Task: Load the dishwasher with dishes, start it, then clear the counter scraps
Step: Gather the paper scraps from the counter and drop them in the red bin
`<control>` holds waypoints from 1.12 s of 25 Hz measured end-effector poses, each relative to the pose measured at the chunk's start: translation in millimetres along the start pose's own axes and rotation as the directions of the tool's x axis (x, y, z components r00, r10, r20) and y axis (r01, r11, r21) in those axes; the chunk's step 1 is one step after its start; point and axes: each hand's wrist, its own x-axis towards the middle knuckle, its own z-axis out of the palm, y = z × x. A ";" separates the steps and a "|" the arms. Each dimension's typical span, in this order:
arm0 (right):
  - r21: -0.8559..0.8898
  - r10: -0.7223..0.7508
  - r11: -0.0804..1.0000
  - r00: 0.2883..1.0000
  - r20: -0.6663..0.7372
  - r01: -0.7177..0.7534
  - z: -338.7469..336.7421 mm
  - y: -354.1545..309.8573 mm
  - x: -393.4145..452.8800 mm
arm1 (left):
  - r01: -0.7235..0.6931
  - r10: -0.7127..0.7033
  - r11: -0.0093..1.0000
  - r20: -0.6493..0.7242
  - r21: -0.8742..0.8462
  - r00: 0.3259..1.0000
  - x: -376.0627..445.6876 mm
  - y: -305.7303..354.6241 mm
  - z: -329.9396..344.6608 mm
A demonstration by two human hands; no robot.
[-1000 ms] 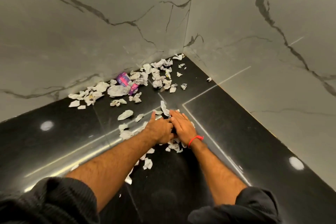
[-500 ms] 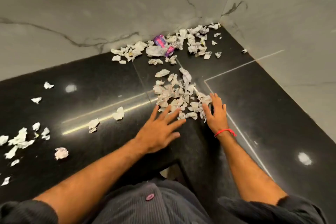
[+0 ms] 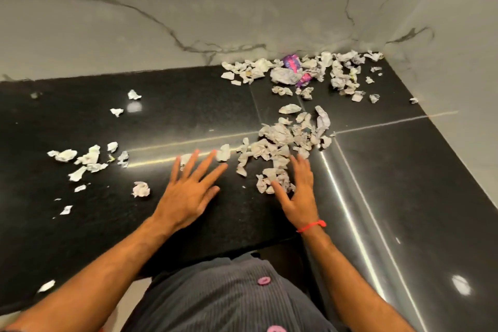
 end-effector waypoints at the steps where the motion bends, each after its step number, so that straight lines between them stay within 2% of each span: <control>1: -0.056 0.028 0.998 0.999 -0.022 -0.029 -4.2 5.4 -4.6 | 0.169 -0.171 0.984 -0.033 -0.050 0.985 -18.1 -11.6 -1.4; 3: -0.177 0.108 0.979 0.993 0.037 -0.100 2.0 3.5 -10.9 | 0.509 -0.512 0.848 0.019 -0.147 0.859 -57.3 -37.7 2.7; 4: -0.245 0.139 0.963 0.986 0.088 -0.114 10.8 -2.1 -13.4 | 0.614 -0.611 0.772 0.077 -0.164 0.788 -70.0 -44.8 6.4; 5: -0.318 0.141 0.944 0.980 0.139 -0.090 23.5 -10.4 -15.0 | 0.664 -0.651 0.727 0.131 -0.173 0.748 -75.9 -46.1 10.2; 7: -0.398 0.084 0.917 0.965 0.249 0.023 53.2 -34.2 -13.6 | 0.643 -0.614 0.742 0.194 -0.189 0.765 -63.3 -34.9 16.3; 10: -0.358 0.001 0.920 0.912 0.410 0.160 97.0 -76.2 -6.2 | 0.470 -0.429 0.839 0.197 -0.276 0.882 -20.7 -8.8 16.6; 12: -0.279 -0.067 0.938 0.899 0.433 0.204 115.6 -100.1 -4.8 | 0.375 -0.334 0.850 0.173 -0.370 0.927 -10.8 -15.2 5.1; 14: -0.274 -0.179 0.911 0.893 0.412 0.309 120.6 -111.6 -3.2 | 0.372 -0.378 0.833 0.070 -0.409 0.923 -26.2 -42.3 -8.8; 15: -0.294 -0.244 0.875 0.875 0.419 0.385 122.5 -116.1 -2.9 | 0.418 -0.445 0.815 0.027 -0.402 0.895 -43.4 -60.1 -12.8; 17: -0.340 -0.330 0.787 0.816 0.474 0.515 132.8 -128.9 -4.7 | 0.597 -0.636 0.733 -0.018 -0.325 0.771 -87.2 -101.0 -10.8; 19: -0.383 -0.356 0.697 0.756 0.549 0.606 150.0 -143.4 -9.4 | 0.774 -0.796 0.583 0.019 -0.247 0.605 -127.8 -136.4 -2.7; 20: -0.403 -0.354 0.655 0.731 0.583 0.639 160.4 -149.4 -12.0 | 0.827 -0.840 0.519 0.052 -0.217 0.540 -141.7 -147.6 1.4; 21: -0.425 -0.342 0.619 0.714 0.611 0.661 168.5 -152.4 -13.4 | 0.851 -0.856 0.490 0.082 -0.189 0.511 -147.4 -152.2 4.6; 22: -0.449 -0.320 0.591 0.706 0.632 0.670 174.3 -152.8 -13.8 | 0.848 -0.846 0.504 0.103 -0.164 0.523 -145.9 -151.5 8.5; 24: -0.508 -0.262 0.559 0.721 0.642 0.656 178.7 -147.3 -12.2 | 0.774 -0.767 0.613 0.116 -0.158 0.631 -128.8 -139.3 13.2; 26: -0.555 -0.210 0.567 0.759 0.616 0.608 175.1 -140.8 -6.8 | 0.653 -0.648 0.719 0.109 -0.239 0.754 -104.3 -122.5 14.0; 28: -0.548 -0.180 0.628 0.788 0.588 0.552 171.8 -144.0 -3.6 | 0.577 -0.577 0.722 0.128 -0.380 0.806 -93.1 -118.6 3.5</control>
